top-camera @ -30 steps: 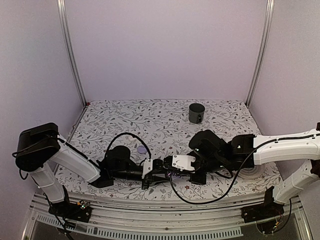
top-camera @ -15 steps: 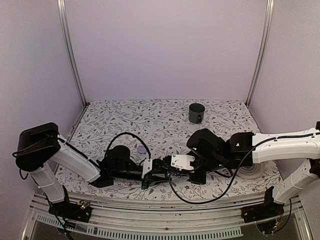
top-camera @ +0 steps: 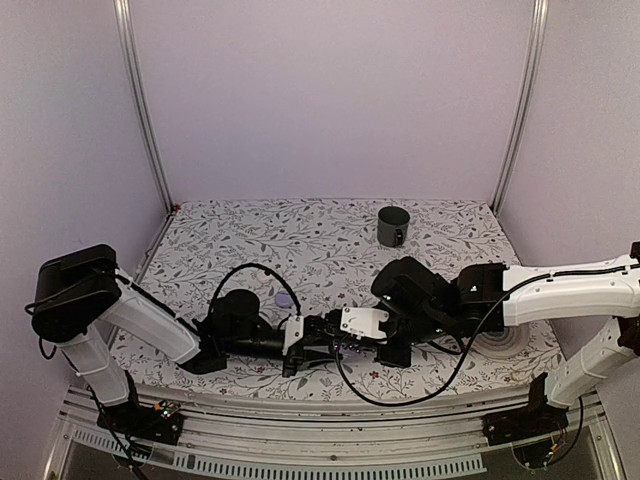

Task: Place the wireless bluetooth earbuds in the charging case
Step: Insert the right earbud into the right side groove of the charging case.

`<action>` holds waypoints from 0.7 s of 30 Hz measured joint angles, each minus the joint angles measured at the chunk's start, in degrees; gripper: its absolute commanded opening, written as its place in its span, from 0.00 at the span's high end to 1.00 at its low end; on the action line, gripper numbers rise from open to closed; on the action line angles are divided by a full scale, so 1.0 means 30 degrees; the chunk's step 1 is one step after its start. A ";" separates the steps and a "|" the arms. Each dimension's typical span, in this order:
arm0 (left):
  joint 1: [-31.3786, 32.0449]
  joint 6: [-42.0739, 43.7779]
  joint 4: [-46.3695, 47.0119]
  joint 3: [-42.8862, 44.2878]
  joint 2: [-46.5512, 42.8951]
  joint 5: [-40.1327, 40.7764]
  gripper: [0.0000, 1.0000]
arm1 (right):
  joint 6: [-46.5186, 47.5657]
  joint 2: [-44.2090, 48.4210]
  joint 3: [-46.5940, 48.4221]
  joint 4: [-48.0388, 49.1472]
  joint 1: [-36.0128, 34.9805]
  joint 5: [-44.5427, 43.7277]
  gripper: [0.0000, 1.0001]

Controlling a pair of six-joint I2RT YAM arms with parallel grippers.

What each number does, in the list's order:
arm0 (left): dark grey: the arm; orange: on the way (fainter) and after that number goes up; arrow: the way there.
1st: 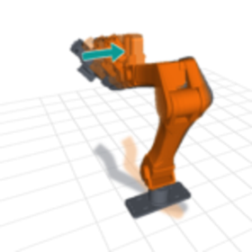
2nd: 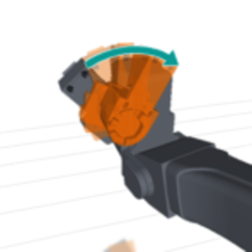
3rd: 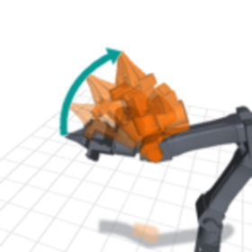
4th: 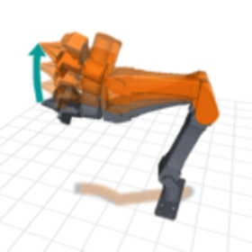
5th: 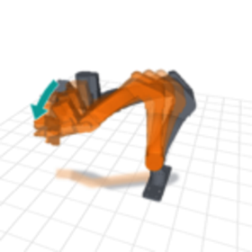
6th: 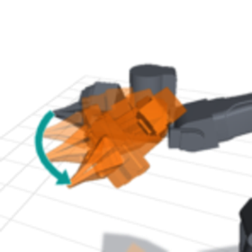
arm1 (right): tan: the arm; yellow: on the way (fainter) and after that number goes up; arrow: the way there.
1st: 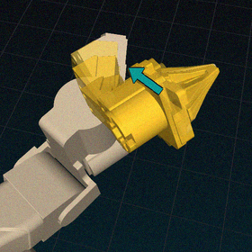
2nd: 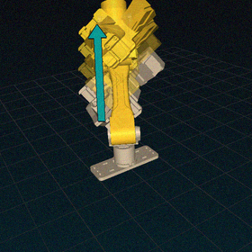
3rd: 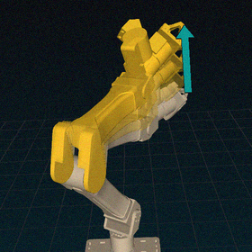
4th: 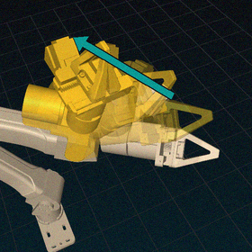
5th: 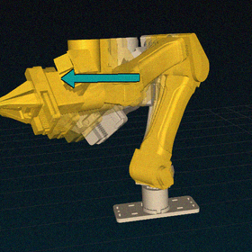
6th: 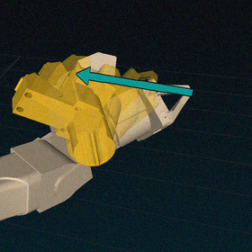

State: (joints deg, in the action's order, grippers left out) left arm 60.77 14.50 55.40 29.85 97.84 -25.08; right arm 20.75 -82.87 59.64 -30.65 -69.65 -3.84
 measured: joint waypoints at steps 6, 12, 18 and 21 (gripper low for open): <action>-0.0015 -0.0007 -0.0029 0.0000 0.0000 0.0058 1.00 | -0.0248 0.0000 0.0000 0.0000 -0.0022 -0.0022 0.88; -0.0007 -0.0015 -0.0029 0.0000 0.0000 0.0168 1.00 | -0.0466 0.0000 0.0000 0.0015 -0.0029 -0.0029 0.87; -0.0007 -0.0138 0.0051 0.0000 0.0000 0.0219 1.00 | -0.0678 0.0022 0.0000 0.0102 -0.0029 0.0000 0.84; 0.0007 -0.0313 0.0408 -0.0015 0.0000 0.0255 1.00 | -0.0962 0.0109 0.0000 0.0379 -0.0036 0.0073 0.82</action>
State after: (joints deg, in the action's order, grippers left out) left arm 60.80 13.56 56.62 29.80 97.84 -24.32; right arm 17.87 -82.54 59.64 -29.52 -69.76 -3.62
